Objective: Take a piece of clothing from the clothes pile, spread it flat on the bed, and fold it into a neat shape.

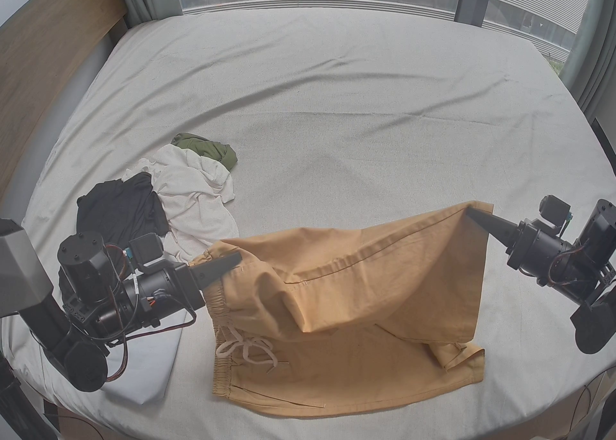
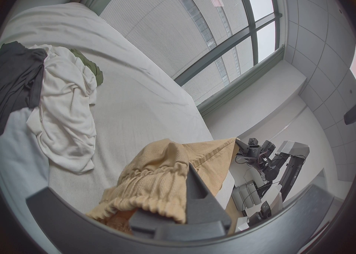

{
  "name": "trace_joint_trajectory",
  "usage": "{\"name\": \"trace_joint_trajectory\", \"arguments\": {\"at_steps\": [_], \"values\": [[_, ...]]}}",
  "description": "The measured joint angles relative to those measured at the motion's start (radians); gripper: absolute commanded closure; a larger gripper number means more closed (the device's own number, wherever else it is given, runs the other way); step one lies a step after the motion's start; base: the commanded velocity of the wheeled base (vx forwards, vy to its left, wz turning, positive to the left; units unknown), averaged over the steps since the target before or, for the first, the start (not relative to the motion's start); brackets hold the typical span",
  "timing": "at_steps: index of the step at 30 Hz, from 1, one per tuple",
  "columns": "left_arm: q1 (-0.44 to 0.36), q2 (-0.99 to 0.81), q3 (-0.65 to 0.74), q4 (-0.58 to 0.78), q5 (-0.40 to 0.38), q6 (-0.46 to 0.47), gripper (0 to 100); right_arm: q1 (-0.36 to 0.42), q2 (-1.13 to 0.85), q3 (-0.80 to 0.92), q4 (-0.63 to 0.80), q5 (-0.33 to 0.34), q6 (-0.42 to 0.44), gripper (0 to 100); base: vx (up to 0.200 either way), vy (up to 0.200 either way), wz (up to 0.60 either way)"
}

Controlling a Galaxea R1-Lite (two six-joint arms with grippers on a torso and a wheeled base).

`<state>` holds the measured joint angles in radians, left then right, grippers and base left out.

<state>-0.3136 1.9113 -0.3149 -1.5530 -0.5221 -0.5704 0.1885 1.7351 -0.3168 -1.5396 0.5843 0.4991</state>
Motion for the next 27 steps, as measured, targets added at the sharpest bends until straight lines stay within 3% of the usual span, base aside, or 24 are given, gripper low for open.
{"name": "trace_joint_trajectory", "arguments": {"at_steps": [27], "values": [[0.05,-0.001,-0.009,0.0,-0.004,0.035,100,-0.161,-0.042,-0.041,0.0,0.079,0.046,100,0.0,0.0,0.0]]}}
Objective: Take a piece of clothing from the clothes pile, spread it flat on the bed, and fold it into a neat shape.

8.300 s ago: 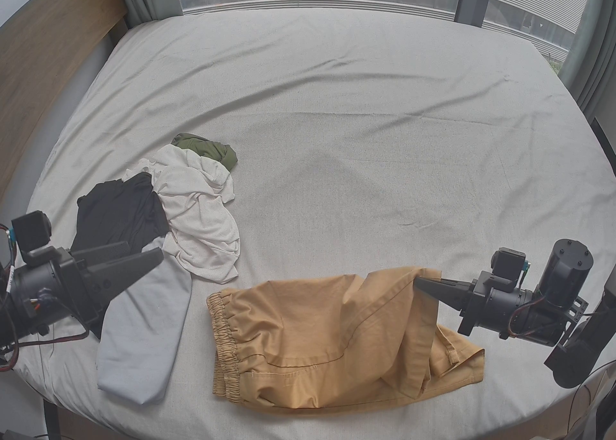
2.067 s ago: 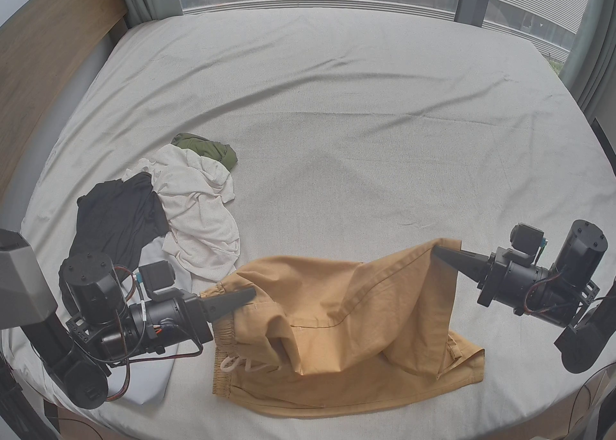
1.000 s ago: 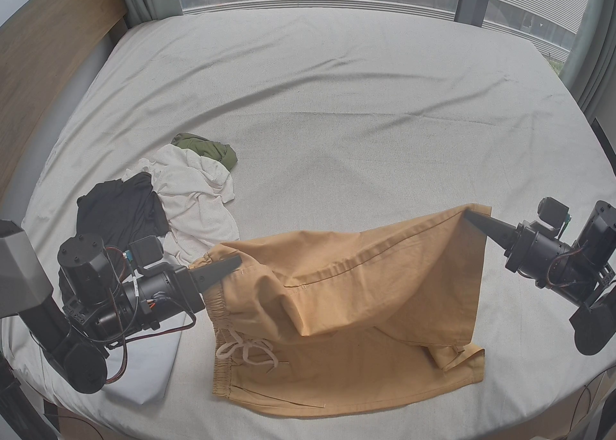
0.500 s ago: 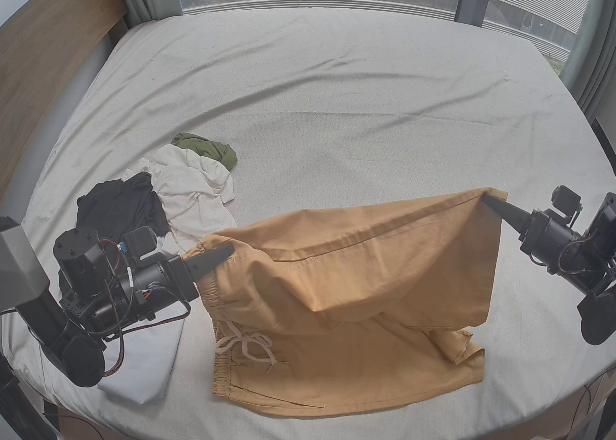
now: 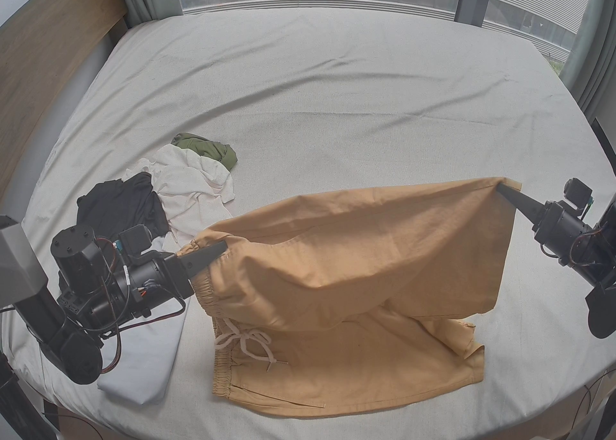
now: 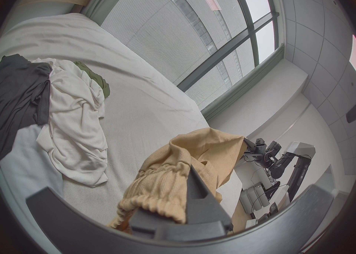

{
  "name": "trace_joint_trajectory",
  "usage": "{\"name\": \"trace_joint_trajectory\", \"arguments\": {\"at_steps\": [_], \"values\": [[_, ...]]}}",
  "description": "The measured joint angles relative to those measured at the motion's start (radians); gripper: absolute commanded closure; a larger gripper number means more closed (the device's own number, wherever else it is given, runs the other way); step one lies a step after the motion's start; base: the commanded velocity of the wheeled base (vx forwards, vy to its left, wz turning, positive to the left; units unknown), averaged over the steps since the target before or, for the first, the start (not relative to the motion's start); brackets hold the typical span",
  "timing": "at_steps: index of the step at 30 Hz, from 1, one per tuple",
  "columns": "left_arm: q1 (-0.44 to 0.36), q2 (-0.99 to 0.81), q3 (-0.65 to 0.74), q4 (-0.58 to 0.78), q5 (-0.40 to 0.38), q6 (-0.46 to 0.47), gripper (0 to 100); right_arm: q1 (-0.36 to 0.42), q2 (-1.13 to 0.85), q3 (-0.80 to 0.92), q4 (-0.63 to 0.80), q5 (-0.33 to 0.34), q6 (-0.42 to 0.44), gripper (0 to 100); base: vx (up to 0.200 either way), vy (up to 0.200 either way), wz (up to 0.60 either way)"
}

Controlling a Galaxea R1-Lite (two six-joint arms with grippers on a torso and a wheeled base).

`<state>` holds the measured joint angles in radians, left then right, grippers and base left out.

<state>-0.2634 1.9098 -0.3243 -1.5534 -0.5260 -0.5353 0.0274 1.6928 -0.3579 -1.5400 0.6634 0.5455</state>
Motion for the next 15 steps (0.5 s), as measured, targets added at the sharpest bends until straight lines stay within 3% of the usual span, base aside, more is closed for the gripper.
{"name": "trace_joint_trajectory", "arguments": {"at_steps": [15], "values": [[0.034,-0.024,-0.031,0.001,-0.001,-0.007,100,-0.058,-0.008,-0.004,0.0,0.025,0.001,100,0.0,0.0,0.0]]}}
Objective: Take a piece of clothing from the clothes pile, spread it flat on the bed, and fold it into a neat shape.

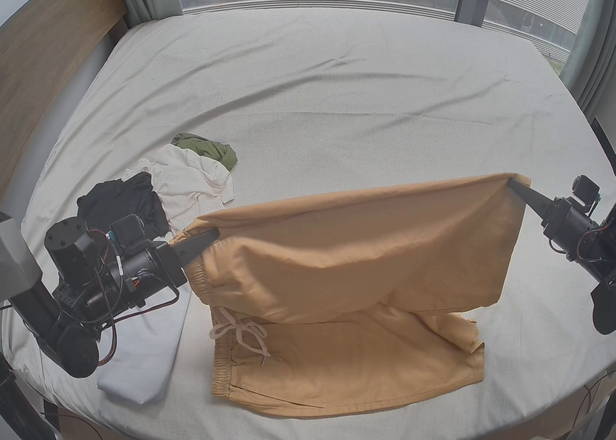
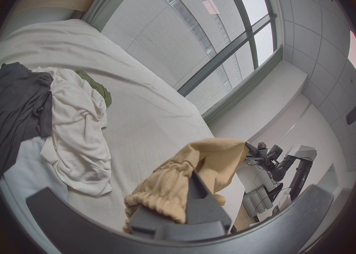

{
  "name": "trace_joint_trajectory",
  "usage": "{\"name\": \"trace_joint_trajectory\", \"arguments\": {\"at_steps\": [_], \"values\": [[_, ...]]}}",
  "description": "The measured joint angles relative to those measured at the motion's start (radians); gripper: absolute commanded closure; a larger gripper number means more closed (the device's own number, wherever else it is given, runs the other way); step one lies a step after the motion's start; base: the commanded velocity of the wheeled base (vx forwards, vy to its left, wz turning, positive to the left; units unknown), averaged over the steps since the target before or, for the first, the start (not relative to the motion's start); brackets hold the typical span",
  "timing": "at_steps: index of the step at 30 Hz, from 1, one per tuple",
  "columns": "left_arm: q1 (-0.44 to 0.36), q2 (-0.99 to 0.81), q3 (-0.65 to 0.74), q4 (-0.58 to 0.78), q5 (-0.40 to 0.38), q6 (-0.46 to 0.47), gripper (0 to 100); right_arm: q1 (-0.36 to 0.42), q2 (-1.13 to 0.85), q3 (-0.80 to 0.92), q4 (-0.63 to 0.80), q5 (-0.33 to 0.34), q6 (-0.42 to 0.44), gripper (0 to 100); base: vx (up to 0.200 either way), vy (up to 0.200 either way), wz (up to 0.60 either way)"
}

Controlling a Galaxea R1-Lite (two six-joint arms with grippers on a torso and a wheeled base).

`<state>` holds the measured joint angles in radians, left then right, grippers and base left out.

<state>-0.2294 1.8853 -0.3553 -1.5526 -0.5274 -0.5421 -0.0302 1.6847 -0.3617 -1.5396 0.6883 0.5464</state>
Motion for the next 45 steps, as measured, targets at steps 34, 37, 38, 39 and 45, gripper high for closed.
{"name": "trace_joint_trajectory", "arguments": {"at_steps": [34,37,38,39,45], "values": [[0.061,-0.106,0.039,0.0,-0.136,-0.01,100,-0.045,0.074,-0.031,0.0,-0.005,0.0,100,0.0,0.0,0.0],[0.063,-0.101,0.037,0.0,-0.135,-0.009,100,-0.043,0.074,-0.031,0.0,-0.006,0.0,100,0.0,0.0,0.0],[0.061,-0.1,0.037,0.0,-0.135,-0.009,100,-0.041,0.075,-0.031,0.0,-0.006,0.0,100,0.0,0.0,0.0],[0.061,-0.098,0.037,0.0,-0.135,-0.009,100,-0.041,0.075,-0.031,0.0,-0.006,0.0,100,0.0,0.0,0.0],[0.057,-0.085,0.036,0.0,-0.136,-0.005,100,-0.036,0.075,-0.028,0.0,-0.004,0.0,100,0.0,0.0,0.0]]}}
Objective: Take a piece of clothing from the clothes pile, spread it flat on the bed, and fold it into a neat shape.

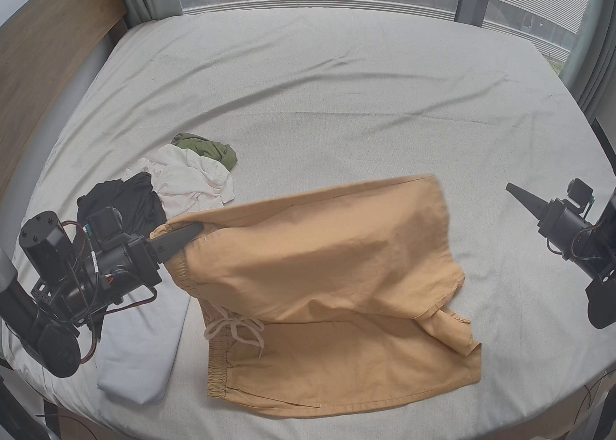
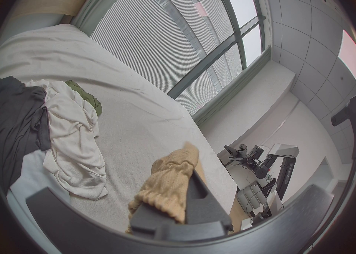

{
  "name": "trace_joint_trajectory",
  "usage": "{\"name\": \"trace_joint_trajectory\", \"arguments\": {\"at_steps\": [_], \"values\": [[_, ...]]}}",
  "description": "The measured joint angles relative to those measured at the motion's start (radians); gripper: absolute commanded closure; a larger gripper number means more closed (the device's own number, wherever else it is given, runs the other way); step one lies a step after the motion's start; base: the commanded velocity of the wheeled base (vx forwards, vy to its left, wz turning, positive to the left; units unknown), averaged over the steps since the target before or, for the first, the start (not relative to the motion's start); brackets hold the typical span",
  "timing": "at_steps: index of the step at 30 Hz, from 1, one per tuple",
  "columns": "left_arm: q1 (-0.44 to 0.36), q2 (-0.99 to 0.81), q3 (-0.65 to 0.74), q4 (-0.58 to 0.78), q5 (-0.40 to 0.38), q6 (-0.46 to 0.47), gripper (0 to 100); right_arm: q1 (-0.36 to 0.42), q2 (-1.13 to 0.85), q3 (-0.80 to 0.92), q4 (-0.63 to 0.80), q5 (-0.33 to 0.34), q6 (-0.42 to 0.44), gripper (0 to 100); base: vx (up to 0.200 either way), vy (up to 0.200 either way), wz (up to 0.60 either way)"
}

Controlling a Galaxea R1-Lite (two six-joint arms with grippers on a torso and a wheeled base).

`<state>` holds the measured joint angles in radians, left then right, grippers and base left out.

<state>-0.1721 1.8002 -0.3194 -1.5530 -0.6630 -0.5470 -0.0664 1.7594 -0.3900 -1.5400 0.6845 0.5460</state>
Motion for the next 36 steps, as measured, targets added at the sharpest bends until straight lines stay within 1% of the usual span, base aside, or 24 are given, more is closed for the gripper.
{"name": "trace_joint_trajectory", "arguments": {"at_steps": [8,14,15,20,25,30,36], "values": [[-0.004,0.051,-0.001,0.0,0.002,0.004,100,0.007,0.002,0.007,0.0,0.0,-0.001,100,0.0,0.0,0.0],[-0.005,0.091,-0.001,0.0,0.002,0.006,100,0.043,0.015,0.019,0.0,0.0,-0.006,100,0.0,0.0,0.0],[-0.005,0.094,-0.001,0.0,0.002,0.006,100,0.051,0.021,0.021,0.0,0.0,-0.009,0,0.0,0.0,0.0],[-0.006,0.103,0.0,0.0,0.002,0.006,100,0.087,0.074,0.006,0.0,0.0,-0.021,0,0.0,0.0,0.0],[-0.006,0.105,0.0,0.0,0.002,0.006,100,0.121,0.148,-0.089,0.024,0.003,-0.023,0,0.0,0.0,0.0],[-0.01,0.105,0.001,0.0,0.002,0.005,100,0.159,0.208,-0.186,0.158,0.001,-0.023,0,0.0,0.0,0.0],[-0.021,0.104,0.004,0.0,0.002,0.005,100,0.195,0.272,-0.315,0.249,-0.006,-0.026,0,0.0,0.0,0.0]]}}
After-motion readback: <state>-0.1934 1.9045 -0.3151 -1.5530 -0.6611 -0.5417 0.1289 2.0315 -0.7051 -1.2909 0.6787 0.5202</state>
